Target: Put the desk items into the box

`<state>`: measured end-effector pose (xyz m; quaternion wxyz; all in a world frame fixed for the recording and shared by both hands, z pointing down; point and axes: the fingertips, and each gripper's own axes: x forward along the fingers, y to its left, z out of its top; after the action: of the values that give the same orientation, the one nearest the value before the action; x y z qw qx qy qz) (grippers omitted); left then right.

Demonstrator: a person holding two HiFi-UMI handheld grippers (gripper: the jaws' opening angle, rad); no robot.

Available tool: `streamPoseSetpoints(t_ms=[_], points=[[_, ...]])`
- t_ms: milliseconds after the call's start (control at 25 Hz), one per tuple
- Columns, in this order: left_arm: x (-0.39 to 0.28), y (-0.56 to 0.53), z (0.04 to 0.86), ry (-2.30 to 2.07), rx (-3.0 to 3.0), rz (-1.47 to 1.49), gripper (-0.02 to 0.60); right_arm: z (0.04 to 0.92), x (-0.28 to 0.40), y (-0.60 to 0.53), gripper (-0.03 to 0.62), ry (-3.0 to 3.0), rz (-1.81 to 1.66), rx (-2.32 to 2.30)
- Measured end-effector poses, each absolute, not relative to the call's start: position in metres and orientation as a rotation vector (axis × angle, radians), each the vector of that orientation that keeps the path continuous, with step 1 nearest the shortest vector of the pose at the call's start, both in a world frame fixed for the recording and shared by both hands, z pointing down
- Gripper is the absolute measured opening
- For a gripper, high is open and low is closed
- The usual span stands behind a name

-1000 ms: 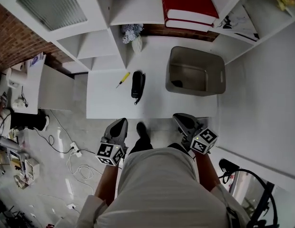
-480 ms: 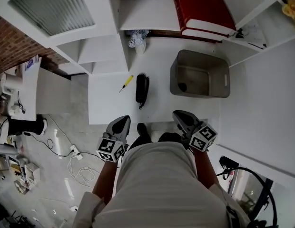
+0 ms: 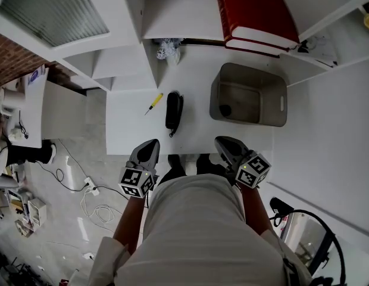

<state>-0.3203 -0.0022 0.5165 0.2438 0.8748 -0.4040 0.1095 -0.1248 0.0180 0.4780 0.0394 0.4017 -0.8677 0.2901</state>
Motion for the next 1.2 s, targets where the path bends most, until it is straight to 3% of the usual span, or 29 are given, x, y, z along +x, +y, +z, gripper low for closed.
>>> streamPoseSetpoints(t_ms=[400,720,1080,1200], points=[[-0.294,-0.023,0.527,-1.266,2.291,0.316,0.005,0.477,-0.093,-0.006,0.0,-2.724,0.911,1.034],[-0.267,-0.056,0.584,-1.214,2.267,0.493,0.082,0.485,-0.069,-0.016,0.0,-2.711,0.945,1.006],[-0.248,-0.089,0.676,-1.182,2.162,0.725,0.249,0.488,-0.054,-0.02,0.0,-2.69,0.964,0.986],[-0.25,-0.101,0.703,-1.22,2.082,0.769,0.264,0.489,-0.05,-0.022,0.0,-2.683,0.967,0.988]])
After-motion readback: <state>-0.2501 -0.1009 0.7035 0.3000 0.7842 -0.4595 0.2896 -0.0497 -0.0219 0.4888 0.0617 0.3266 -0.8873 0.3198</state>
